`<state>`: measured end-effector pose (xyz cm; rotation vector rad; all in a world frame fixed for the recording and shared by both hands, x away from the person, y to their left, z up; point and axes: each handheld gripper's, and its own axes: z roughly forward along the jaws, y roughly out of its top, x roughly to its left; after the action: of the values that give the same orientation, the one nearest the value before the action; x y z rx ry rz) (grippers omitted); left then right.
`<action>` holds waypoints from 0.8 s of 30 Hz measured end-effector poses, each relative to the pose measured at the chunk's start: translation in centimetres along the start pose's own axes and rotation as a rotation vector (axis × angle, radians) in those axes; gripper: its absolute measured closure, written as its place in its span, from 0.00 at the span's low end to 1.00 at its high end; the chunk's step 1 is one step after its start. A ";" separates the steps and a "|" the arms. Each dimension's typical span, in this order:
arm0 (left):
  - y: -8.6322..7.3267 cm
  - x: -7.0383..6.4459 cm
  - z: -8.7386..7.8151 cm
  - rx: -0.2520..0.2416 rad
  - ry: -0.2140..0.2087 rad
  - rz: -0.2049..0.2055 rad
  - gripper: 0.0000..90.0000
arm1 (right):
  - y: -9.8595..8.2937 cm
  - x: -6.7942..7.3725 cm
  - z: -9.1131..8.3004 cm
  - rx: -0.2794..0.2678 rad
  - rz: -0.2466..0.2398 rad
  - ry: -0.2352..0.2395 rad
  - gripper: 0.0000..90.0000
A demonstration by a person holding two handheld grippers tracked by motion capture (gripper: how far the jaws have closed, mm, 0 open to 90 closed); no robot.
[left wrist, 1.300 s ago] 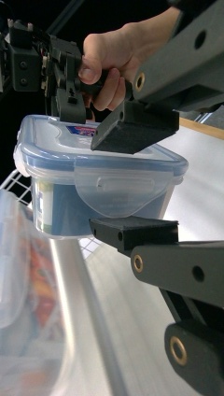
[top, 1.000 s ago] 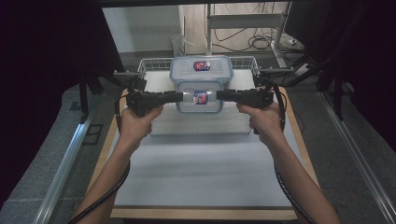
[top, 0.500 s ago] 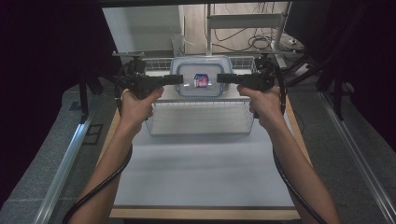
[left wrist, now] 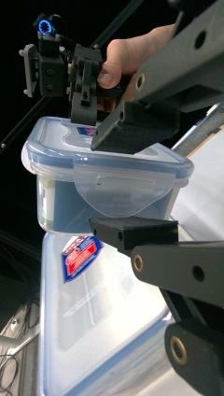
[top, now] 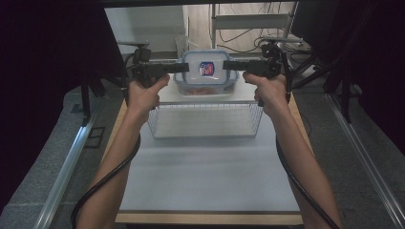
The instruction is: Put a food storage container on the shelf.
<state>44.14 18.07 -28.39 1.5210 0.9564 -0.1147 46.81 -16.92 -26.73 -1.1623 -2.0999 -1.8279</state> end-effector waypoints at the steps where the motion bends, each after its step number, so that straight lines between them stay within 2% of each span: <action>1: 0.1 0.1 0.1 -0.004 0.001 -0.006 0.63 | 0.1 -0.2 0.1 -0.002 0.002 0.001 0.64; 7: 0.5 1.1 0.9 -0.002 -0.002 -0.019 0.63 | 0.7 -1.3 0.5 -0.011 0.019 -0.007 0.64; 16: 0.6 1.5 1.2 -0.011 0.015 -0.026 0.62 | 0.9 -2.2 1.0 -0.028 0.050 0.001 0.63; 18: 0.7 1.5 1.4 -0.012 0.025 -0.025 0.61 | 0.9 -2.2 1.1 -0.037 0.043 -0.018 0.62; 20: 0.7 1.3 1.7 -0.004 0.056 -0.012 0.57 | 1.0 -2.0 1.3 -0.027 0.020 -0.055 0.62; 21: 0.7 1.4 1.8 0.000 0.058 -0.010 0.56 | 1.0 -1.9 1.4 -0.023 0.009 -0.067 0.63; 24: 0.7 1.6 2.3 0.002 0.064 -0.032 0.49 | 1.0 -1.7 1.8 -0.021 -0.012 -0.094 0.61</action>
<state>46.63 16.97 -29.31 1.5192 1.0319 -0.0901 49.28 -16.15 -27.41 -1.2673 -2.1456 -1.8396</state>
